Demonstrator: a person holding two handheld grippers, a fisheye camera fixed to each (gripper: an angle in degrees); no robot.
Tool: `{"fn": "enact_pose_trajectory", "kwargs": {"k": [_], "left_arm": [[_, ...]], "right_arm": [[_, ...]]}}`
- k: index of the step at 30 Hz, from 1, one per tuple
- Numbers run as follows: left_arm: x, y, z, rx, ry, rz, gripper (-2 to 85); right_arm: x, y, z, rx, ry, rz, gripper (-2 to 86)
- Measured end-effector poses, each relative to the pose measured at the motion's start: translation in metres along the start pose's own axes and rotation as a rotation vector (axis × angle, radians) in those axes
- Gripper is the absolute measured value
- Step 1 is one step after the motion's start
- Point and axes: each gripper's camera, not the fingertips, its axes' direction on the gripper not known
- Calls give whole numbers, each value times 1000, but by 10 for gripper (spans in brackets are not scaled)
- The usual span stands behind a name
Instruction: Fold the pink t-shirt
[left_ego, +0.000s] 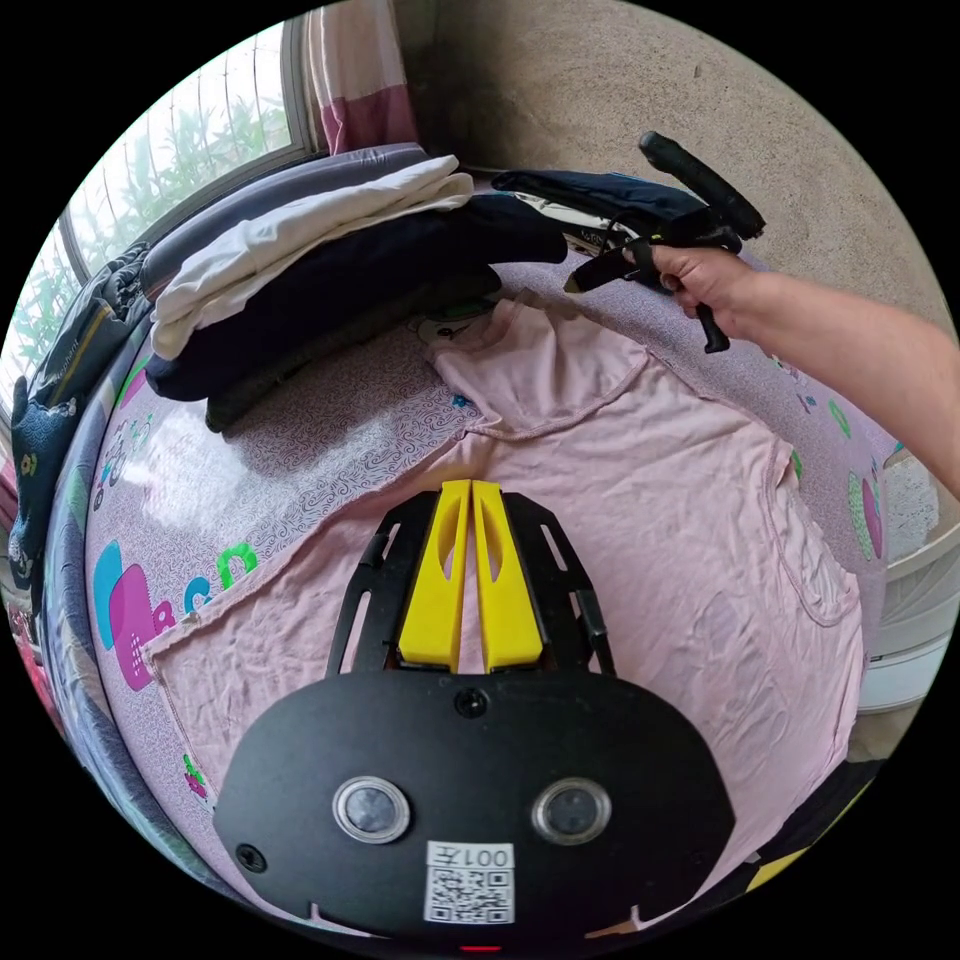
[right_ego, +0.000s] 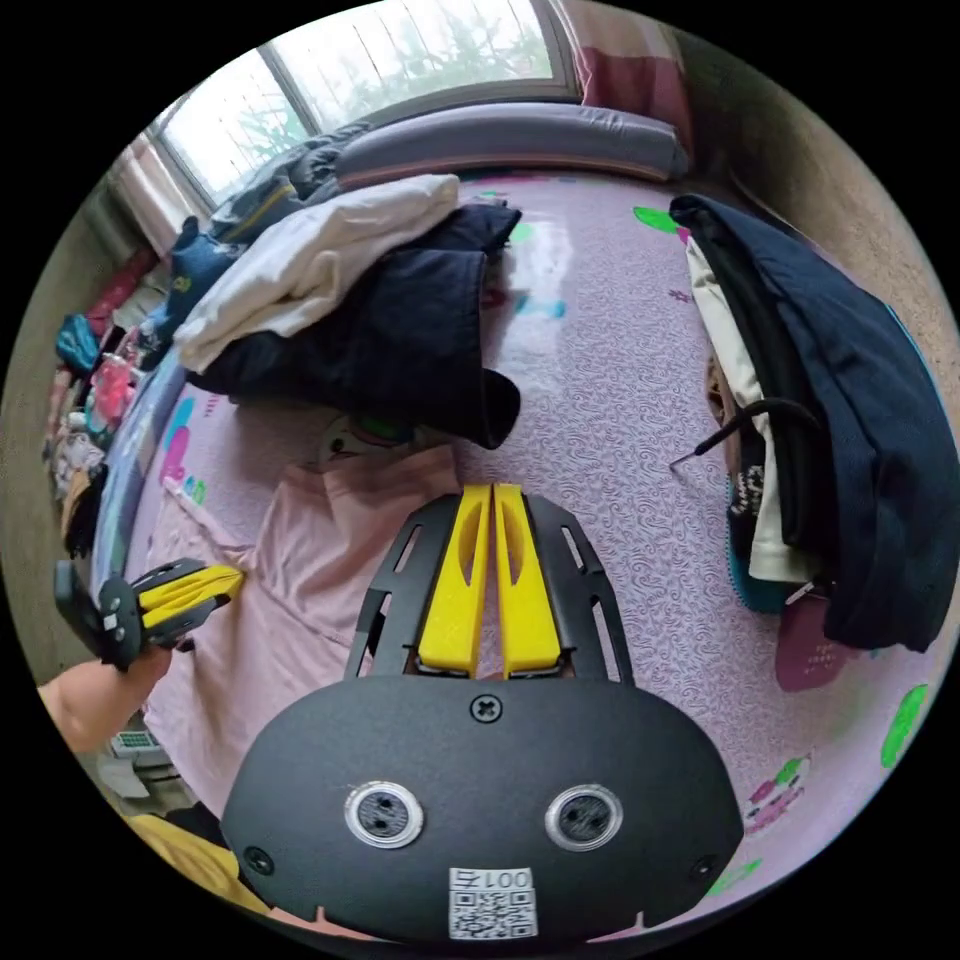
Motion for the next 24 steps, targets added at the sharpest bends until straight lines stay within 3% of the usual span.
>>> {"fn": "enact_pose_trajectory", "kwargs": {"k": [3, 7, 10, 14, 17, 20, 24], "left_arm": [[0, 0, -1, -5, -1, -15, -13], [-7, 16, -25, 43, -30, -42, -13], [-22, 35, -31, 13, -58, -67, -13], [-42, 51, -41, 2, -73, -129, -13], [-44, 61, -51, 1, -100, -127, -12], [-47, 75, -54, -33, -136, -130, -12], [-60, 101, -70, -45, -162, -193, -13]], "right_arm": [[-6, 17, -14, 37, -186, -62, 4], [-13, 49, -8, -136, -408, -209, 3], [8, 62, -1, -184, -345, -155, 3], [34, 73, -27, 12, -275, 41, 3], [18, 75, -24, -32, -352, -26, 3], [1, 77, -15, -116, -262, -104, 3], [-14, 92, -31, -86, -233, -124, 3]]}}
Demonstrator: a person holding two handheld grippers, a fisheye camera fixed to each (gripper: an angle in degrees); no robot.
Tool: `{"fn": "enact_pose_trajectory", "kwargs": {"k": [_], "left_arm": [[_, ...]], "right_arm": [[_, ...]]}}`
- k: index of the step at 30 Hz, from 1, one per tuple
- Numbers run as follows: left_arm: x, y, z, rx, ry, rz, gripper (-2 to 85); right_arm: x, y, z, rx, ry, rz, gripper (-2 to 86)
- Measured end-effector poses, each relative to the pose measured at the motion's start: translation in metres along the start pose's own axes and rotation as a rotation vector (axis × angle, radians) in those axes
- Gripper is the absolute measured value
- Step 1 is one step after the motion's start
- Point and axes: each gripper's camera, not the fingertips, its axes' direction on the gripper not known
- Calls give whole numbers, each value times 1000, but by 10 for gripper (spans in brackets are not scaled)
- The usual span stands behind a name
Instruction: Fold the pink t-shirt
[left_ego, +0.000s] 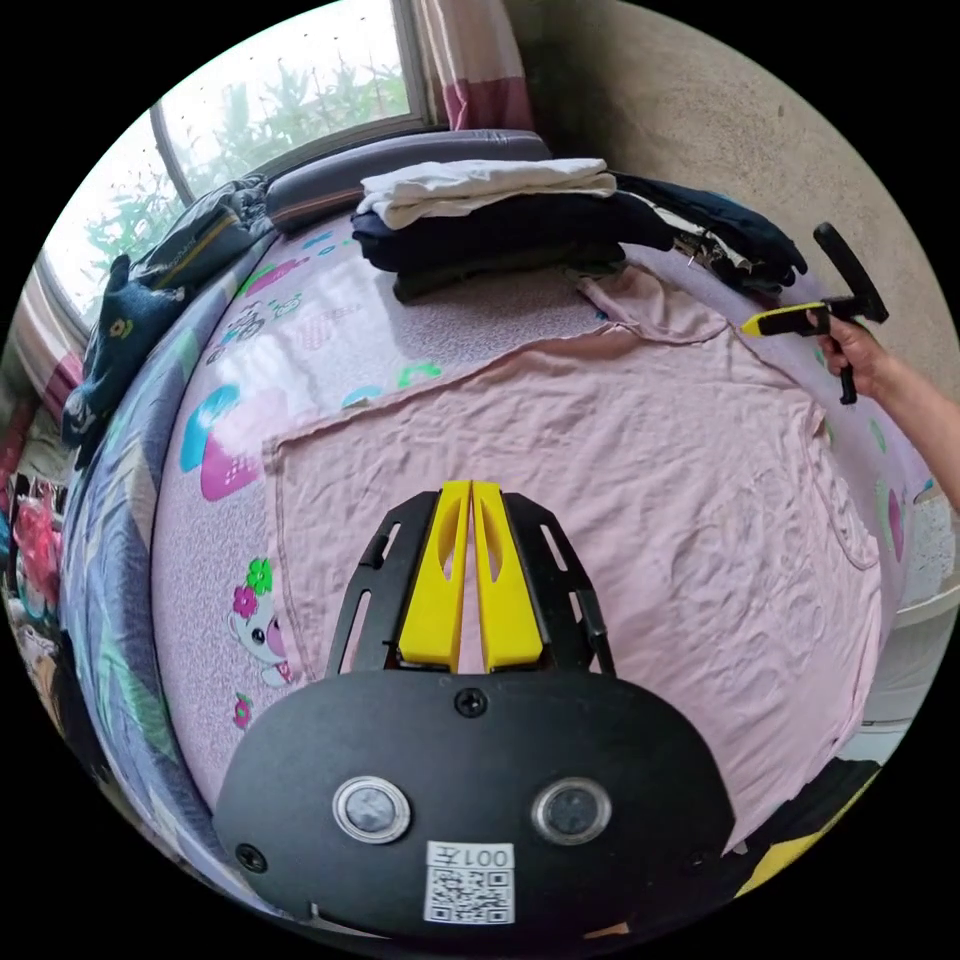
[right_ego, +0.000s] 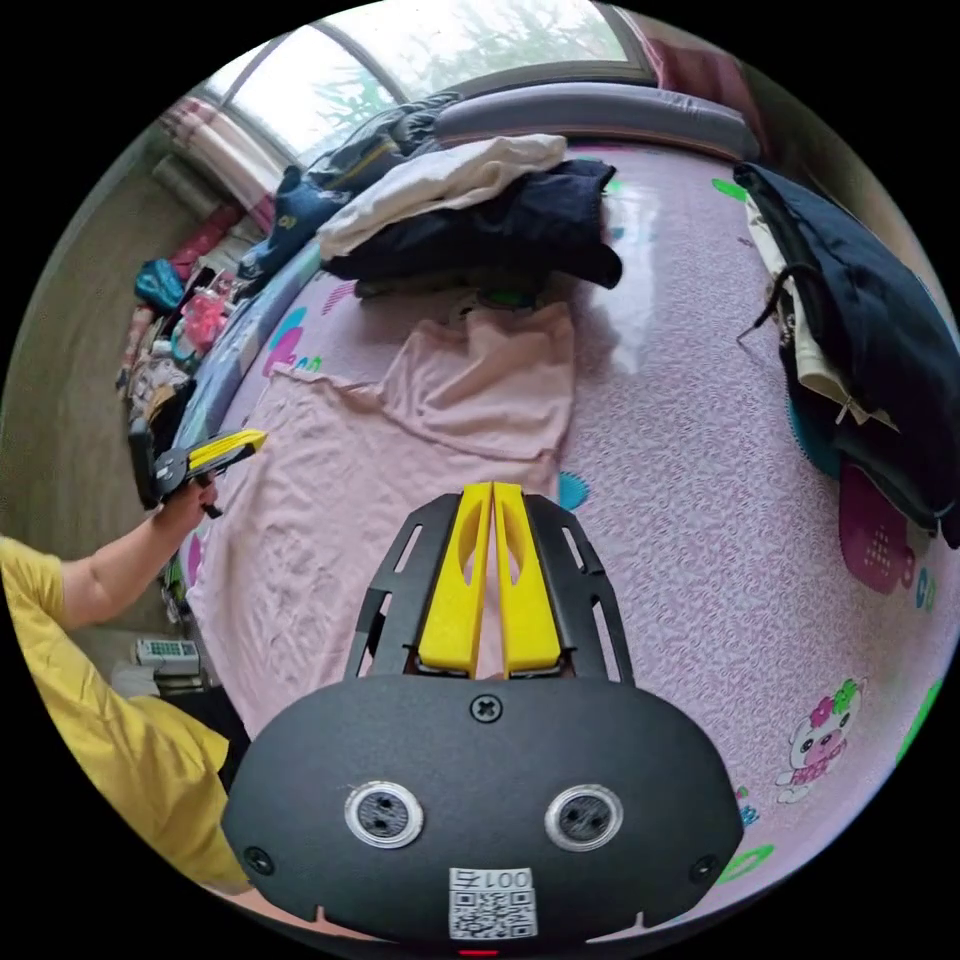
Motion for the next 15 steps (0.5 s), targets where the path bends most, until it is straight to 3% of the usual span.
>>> {"fn": "enact_pose_trajectory", "kwargs": {"k": [6, 15], "left_arm": [[-25, 64, -52, -11, 256, 5, -16], [-21, 136, -77, -229, 314, 155, -16]], "right_arm": [[-69, 82, -11, -136, -228, -196, 3], [-117, 190, 6, -335, -274, -17, 3]]}}
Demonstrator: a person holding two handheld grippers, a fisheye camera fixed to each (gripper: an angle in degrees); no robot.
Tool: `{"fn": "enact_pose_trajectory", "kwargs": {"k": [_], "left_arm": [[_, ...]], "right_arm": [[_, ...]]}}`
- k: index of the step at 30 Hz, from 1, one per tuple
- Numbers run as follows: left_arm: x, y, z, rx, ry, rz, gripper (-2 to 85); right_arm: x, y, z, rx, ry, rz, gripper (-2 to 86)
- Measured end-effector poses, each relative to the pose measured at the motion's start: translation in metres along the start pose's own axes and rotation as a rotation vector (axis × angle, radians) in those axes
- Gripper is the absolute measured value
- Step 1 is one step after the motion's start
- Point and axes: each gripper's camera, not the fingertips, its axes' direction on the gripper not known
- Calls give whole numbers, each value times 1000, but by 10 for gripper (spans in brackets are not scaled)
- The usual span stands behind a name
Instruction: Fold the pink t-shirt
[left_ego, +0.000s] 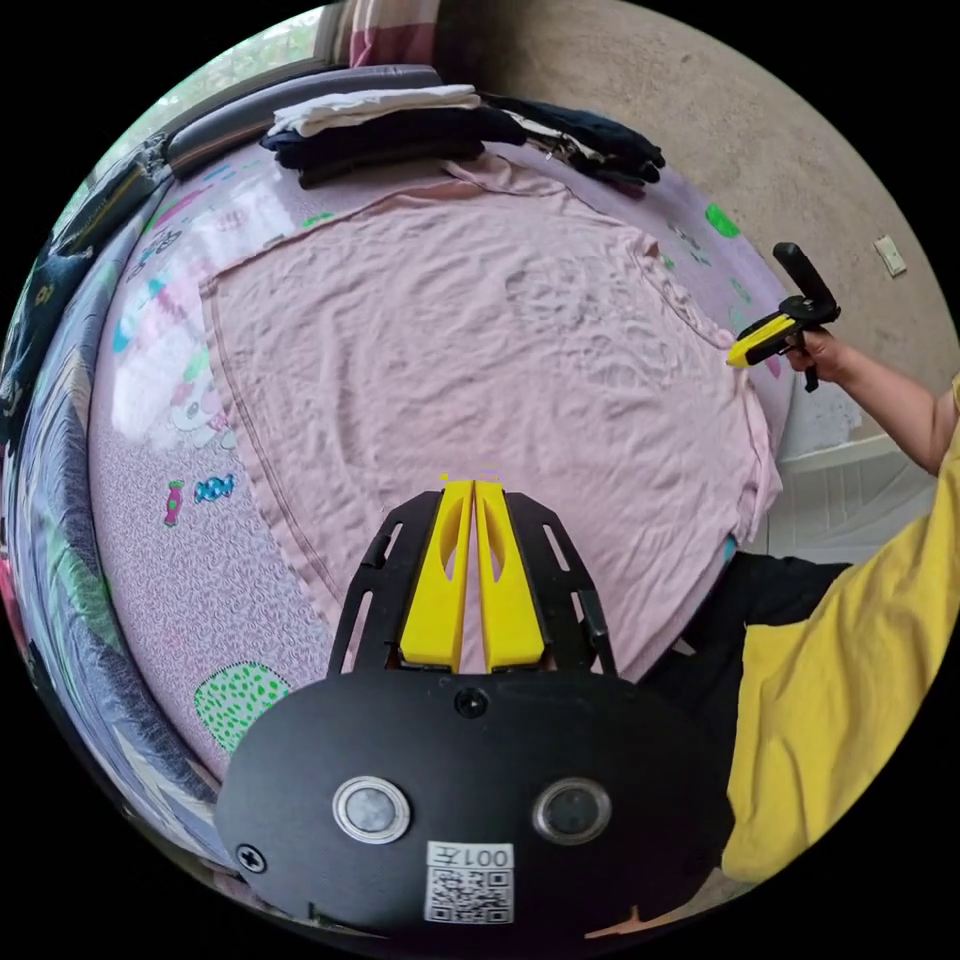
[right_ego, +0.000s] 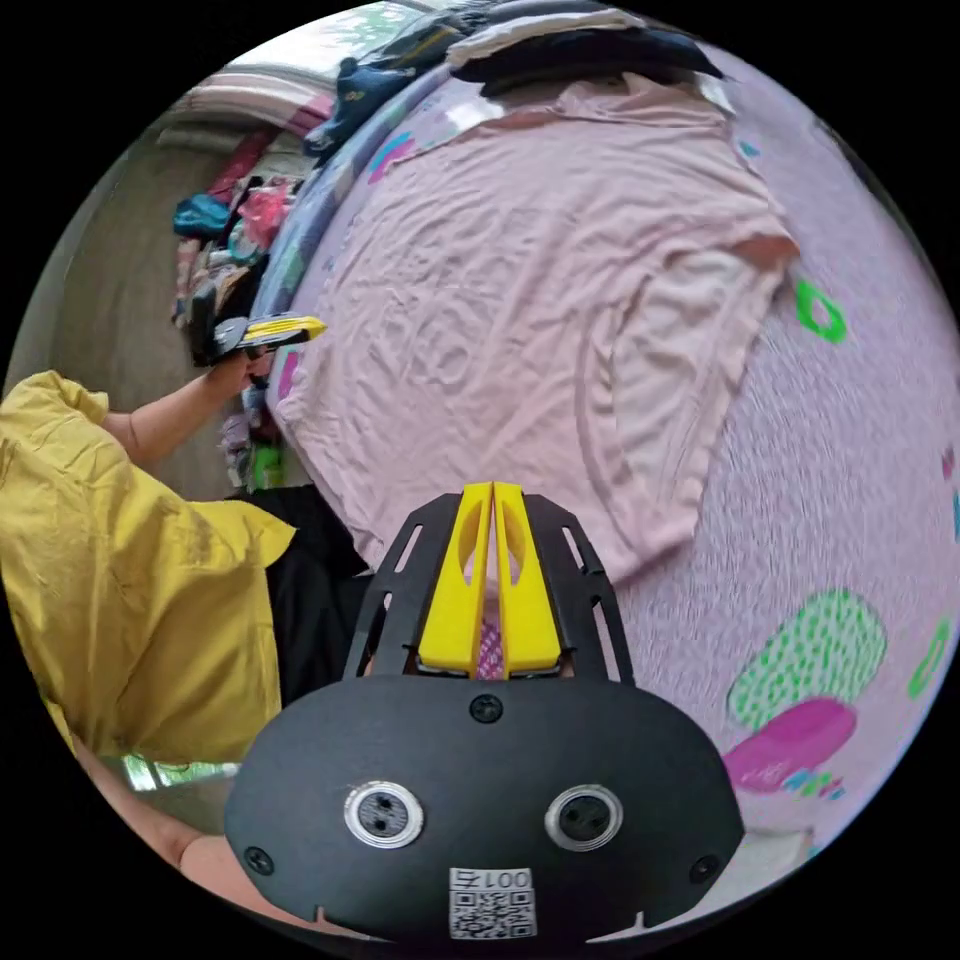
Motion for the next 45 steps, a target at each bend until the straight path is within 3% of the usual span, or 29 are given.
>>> {"fn": "enact_pose_trajectory", "kwargs": {"k": [3, 7, 12, 16, 18, 22, 25, 30, 38, 45], "left_arm": [[4, 11, -5, -33, 25, 38, -16], [6, 14, -9, -52, 72, 88, -16], [7, 10, -6, -84, 50, 147, -16], [0, 13, -13, -82, 61, 131, -16], [-2, 14, -16, -76, 56, 130, -16], [-3, 7, -18, -63, 51, 114, -16], [-1, 1, -21, -19, 25, 122, -16], [-10, 7, -9, -60, -49, 70, -16], [-1, 28, -17, -24, -42, -11, -13], [20, 62, -27, -95, -40, -80, -14]], "right_arm": [[-15, 30, 5, 8, 116, 146, 3], [-56, 35, 20, 63, 26, 134, 3], [-67, 34, 56, -181, 15, 125, 3], [-60, 71, 51, -357, 256, 222, 3], [-61, 75, 38, -319, 302, 259, 3], [-66, 44, 5, 9, 199, 246, 3], [-59, 13, 10, 79, 193, 171, 2], [-44, -4, 24, 24, 271, 123, 2], [-45, 9, 26, 9, 257, 96, 2], [-48, 28, 35, -89, 173, 112, 4]]}}
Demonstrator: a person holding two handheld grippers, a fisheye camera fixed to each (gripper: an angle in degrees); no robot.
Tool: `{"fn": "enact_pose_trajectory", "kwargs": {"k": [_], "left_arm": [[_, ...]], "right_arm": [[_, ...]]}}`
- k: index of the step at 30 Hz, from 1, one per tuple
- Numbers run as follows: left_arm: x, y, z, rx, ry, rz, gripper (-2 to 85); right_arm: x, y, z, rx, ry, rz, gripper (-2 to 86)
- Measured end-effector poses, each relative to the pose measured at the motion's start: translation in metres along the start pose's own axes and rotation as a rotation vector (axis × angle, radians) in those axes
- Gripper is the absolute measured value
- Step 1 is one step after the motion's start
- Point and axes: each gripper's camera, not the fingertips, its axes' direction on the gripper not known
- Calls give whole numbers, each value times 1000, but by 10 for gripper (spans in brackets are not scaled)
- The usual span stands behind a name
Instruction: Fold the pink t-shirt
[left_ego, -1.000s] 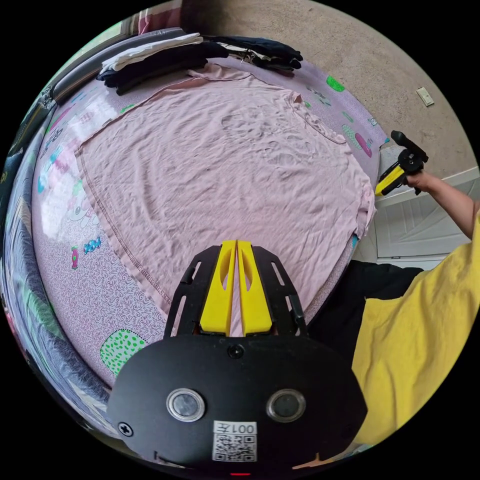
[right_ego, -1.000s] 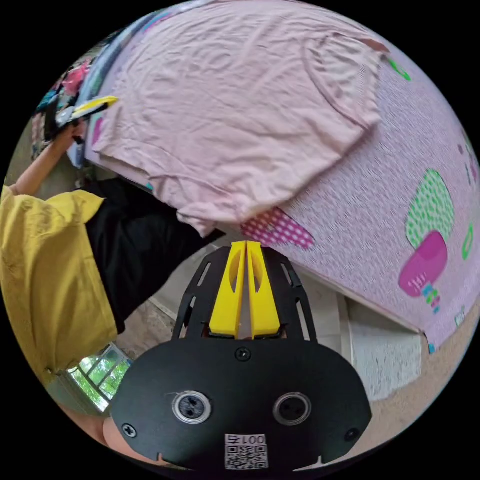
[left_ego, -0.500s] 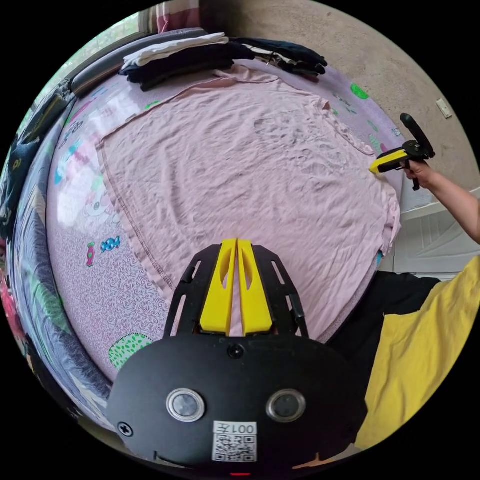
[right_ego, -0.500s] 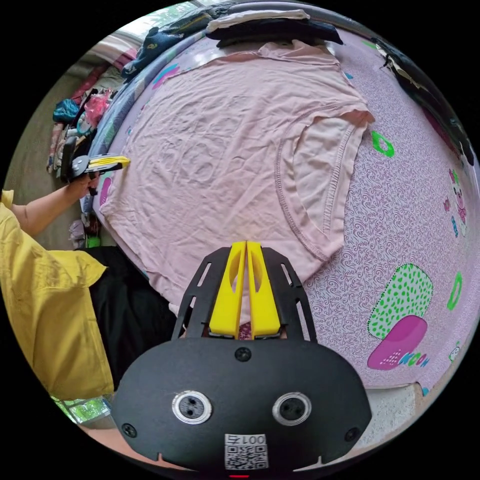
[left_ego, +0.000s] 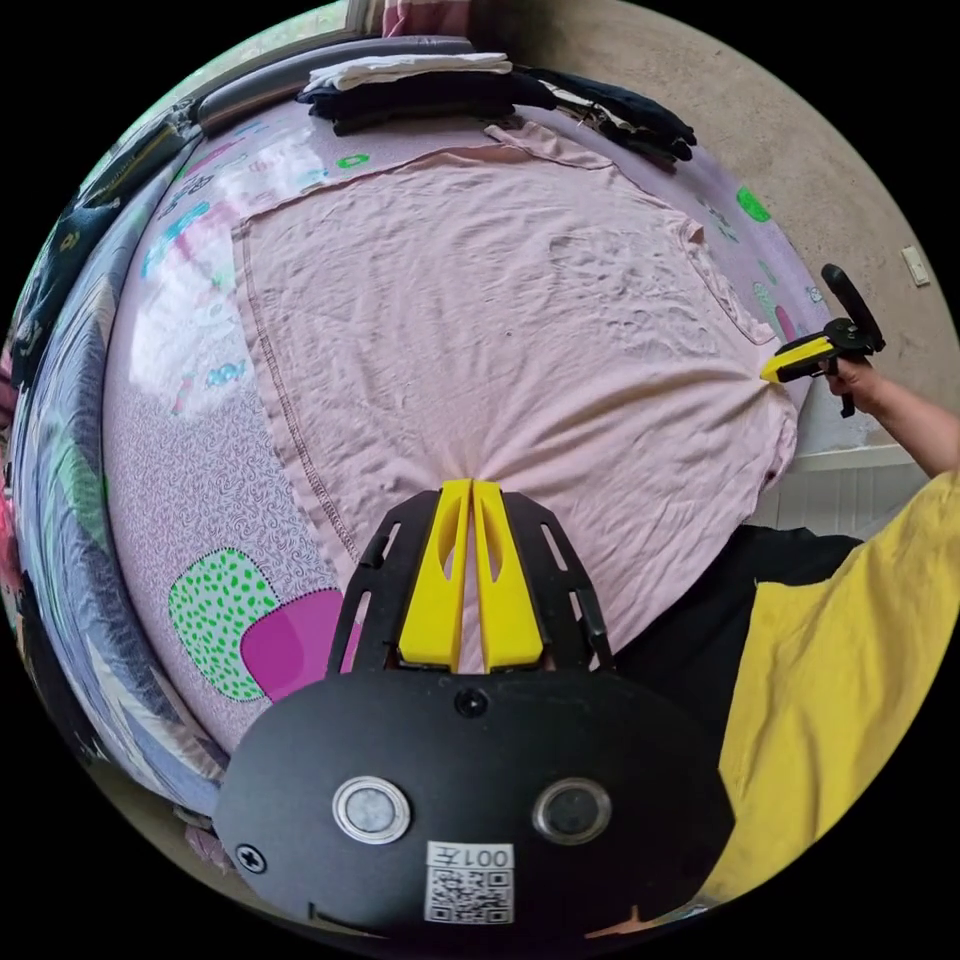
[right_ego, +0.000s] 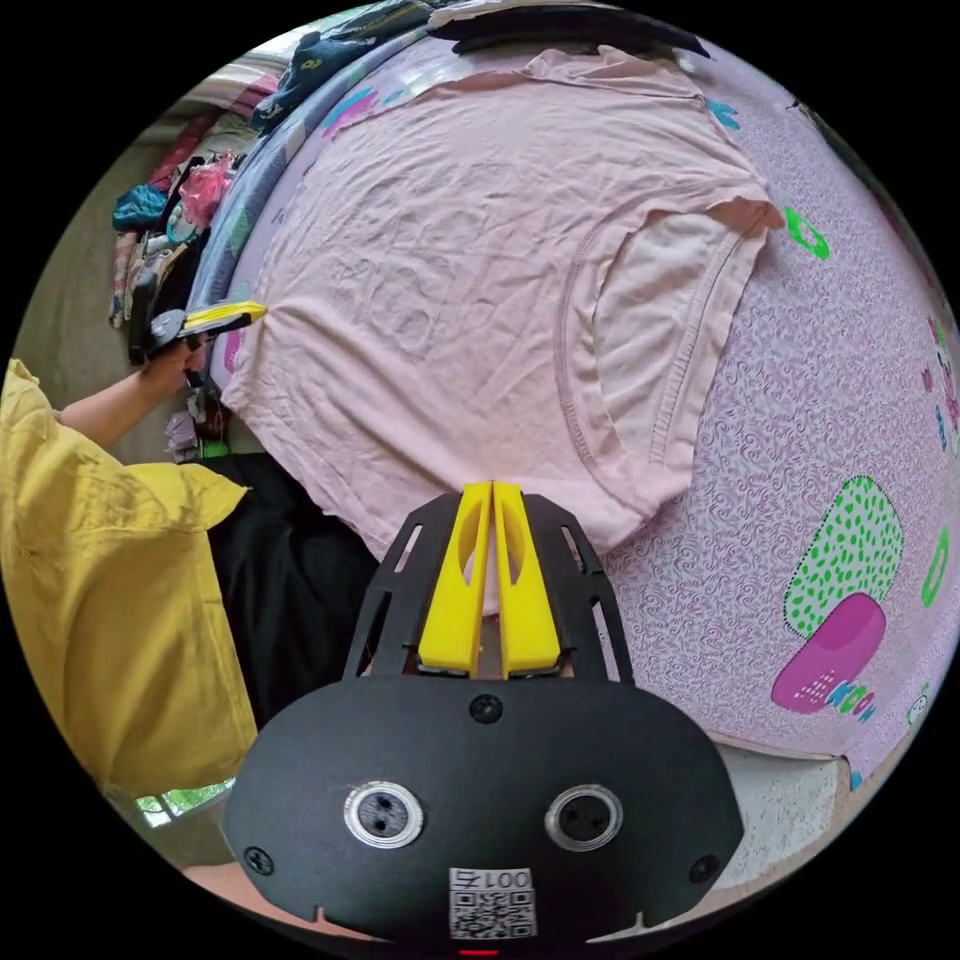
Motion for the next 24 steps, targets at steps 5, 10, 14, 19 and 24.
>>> {"fn": "enact_pose_trajectory", "kwargs": {"k": [5, 10, 14, 19, 24], "left_arm": [[1, -32, -39, 164, 83, -23, -15], [-21, -167, -48, 319, 324, 7, 11], [-47, -244, -40, 301, 347, 6, 26], [-116, -256, -57, 223, 228, -54, 50], [-143, -243, -84, 153, 31, -7, 60]], "right_arm": [[41, -28, -74, 301, -115, -59, 10], [121, -102, -144, 490, -187, -108, 30], [183, -179, -175, 491, -240, -95, 67], [231, -243, -182, 434, -334, -63, 83], [248, -276, -179, 367, -293, -53, 96]]}}
